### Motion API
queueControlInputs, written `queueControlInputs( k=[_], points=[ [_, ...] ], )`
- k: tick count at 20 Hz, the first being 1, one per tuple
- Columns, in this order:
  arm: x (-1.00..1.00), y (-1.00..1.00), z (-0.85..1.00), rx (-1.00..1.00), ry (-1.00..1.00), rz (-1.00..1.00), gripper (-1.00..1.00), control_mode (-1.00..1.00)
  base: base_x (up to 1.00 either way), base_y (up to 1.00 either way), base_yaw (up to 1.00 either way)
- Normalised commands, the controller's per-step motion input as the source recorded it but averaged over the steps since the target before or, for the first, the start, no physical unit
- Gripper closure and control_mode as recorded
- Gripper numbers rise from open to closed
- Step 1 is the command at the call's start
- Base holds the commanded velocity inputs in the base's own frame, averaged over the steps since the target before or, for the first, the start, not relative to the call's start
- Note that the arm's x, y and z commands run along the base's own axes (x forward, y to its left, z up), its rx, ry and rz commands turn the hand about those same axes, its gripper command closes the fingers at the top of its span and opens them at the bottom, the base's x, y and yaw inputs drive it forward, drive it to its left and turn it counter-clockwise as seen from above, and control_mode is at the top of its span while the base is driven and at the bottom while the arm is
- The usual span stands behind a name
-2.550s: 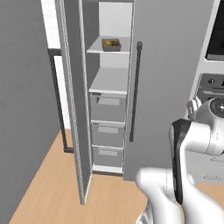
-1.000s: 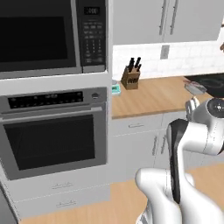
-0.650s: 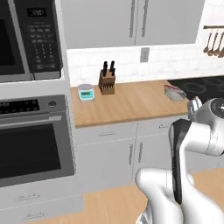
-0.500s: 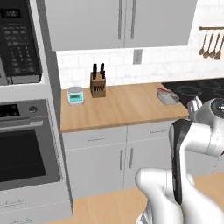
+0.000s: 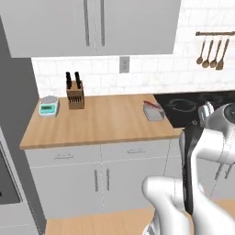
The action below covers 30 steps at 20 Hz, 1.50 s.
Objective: Take the meat container that has the steak and place it on the second highest rack of the freezer. Then take the vegetable container that has the mushroom and squash and place it on the highest rack of the freezer.
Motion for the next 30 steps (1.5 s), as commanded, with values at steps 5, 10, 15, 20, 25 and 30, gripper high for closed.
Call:
queueControlInputs(
  k=[5, 10, 15, 20, 25, 30],
  points=[
    [0.0, 0.0, 0.0, 0.0, 0.0, 0.0, -1.0, 1.0, 0.85, -0.1, 0.14],
    [0.0, 0.0, 0.0, 0.0, 0.0, 0.0, -1.0, 1.0, 0.82, -0.12, 0.04],
    [0.02, -0.14, 0.08, 0.11, 0.04, 0.19, -1.0, -1.0, 0.03, -0.02, 0.04],
    [0.34, -0.04, 0.0, 0.26, 0.46, 0.24, -1.0, -1.0, 0.0, 0.0, 0.0],
    [0.58, 0.0, -0.37, 0.04, 0.26, 0.12, -1.0, -1.0, 0.0, 0.0, 0.0],
    [0.28, 0.0, -0.89, 0.0, 0.04, 0.12, -1.0, -1.0, 0.0, 0.0, 0.0]
  ],
)
